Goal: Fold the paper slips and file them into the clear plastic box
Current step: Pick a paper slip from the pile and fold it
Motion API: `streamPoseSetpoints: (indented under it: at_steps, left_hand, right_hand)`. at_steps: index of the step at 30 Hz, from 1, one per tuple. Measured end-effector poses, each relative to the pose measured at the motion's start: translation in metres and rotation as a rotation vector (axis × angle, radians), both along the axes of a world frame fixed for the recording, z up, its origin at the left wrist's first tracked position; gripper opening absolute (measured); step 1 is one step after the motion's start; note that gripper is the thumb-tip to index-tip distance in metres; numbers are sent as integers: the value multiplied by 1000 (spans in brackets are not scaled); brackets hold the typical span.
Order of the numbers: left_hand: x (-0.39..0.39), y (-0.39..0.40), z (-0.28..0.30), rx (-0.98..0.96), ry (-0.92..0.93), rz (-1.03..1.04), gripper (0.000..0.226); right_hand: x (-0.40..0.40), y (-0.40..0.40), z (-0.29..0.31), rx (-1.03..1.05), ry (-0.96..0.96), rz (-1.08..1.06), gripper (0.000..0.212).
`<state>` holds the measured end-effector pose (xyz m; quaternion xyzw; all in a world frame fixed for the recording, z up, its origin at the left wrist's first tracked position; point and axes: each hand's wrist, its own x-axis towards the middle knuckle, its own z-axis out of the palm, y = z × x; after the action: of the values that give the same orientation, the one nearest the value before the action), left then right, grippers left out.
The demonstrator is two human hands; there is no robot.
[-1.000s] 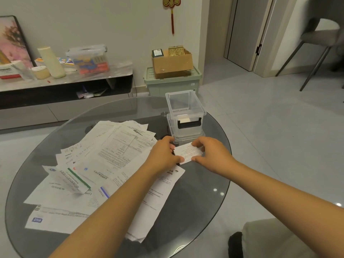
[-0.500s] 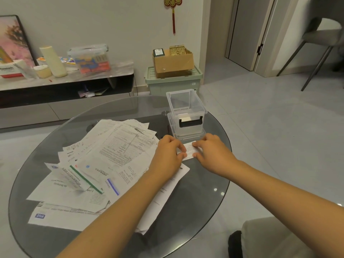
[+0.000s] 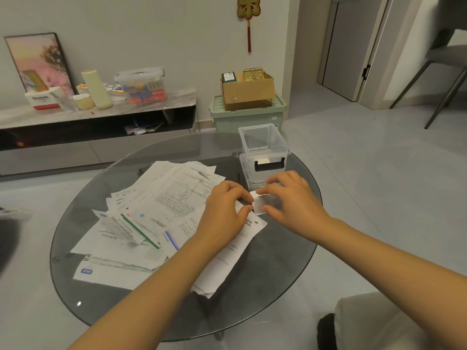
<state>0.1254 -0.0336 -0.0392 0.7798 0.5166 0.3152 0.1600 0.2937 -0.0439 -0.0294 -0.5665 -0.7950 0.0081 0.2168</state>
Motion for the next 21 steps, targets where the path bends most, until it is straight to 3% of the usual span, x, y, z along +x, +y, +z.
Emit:
streamPoseSetpoints:
  at_steps: [4, 11, 21]
  left_hand:
    - [-16, -19, 12, -153, 147, 44, 14]
    - [-49, -47, 18, -353, 654, -73, 69]
    - [-75, -56, 20, -491, 853, -102, 97]
  right_hand:
    - [-7, -6, 1, -32, 2, 41, 36]
    - [-18, -17, 2, -94, -51, 153, 36]
    - [-35, -21, -7, -215, -125, 258, 37]
